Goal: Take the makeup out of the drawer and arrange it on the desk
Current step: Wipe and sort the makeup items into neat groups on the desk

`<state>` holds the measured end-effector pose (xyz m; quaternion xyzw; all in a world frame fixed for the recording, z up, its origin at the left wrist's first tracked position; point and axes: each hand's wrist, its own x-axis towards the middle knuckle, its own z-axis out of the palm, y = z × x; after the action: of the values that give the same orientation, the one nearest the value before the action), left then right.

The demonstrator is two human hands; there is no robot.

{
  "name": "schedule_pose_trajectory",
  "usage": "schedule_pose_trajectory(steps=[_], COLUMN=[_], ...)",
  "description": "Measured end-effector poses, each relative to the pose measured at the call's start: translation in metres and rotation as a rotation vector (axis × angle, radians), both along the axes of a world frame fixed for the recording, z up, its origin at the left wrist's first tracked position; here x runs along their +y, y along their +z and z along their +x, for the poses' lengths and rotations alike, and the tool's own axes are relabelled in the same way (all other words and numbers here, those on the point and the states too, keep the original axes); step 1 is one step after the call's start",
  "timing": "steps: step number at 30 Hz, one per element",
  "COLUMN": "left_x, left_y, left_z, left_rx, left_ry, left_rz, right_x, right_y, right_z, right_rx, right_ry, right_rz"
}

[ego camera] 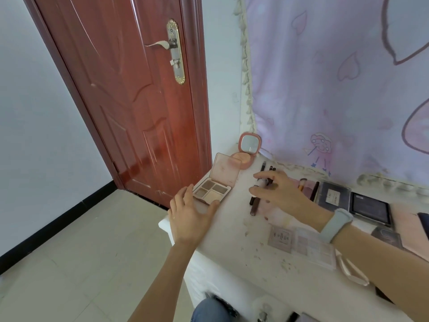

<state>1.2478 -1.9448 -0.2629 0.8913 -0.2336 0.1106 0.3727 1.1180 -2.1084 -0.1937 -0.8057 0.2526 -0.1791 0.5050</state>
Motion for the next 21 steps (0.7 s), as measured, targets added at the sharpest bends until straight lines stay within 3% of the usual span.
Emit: schedule_pose_trajectory(steps=[3, 7, 10, 13, 18, 21], left_x=[0.002, -0.007, -0.015, -0.019, -0.019, -0.017], left_y=[0.003, 0.005, 0.006, 0.006, 0.002, -0.003], left_z=[-0.023, -0.072, -0.095, -0.107, -0.110, -0.111], left_rx=[0.033, 0.096, 0.141, 0.112, 0.048, -0.014], left_ry=[-0.119, -0.420, -0.554, -0.635, -0.637, -0.626], left_rz=[-0.293, -0.413, -0.410, -0.378, -0.362, -0.274], right_x=[0.005, 0.015, 0.019, 0.022, 0.031, 0.028], right_y=[0.006, 0.000, -0.004, -0.007, -0.008, -0.010], right_z=[-0.024, -0.054, -0.071, -0.082, -0.084, -0.082], right_rx=[-0.062, 0.009, -0.072, -0.067, -0.121, -0.016], right_ry=[-0.038, -0.043, -0.052, -0.097, -0.075, -0.096], right_rz=[0.264, 0.264, 0.319, 0.229, 0.216, 0.025])
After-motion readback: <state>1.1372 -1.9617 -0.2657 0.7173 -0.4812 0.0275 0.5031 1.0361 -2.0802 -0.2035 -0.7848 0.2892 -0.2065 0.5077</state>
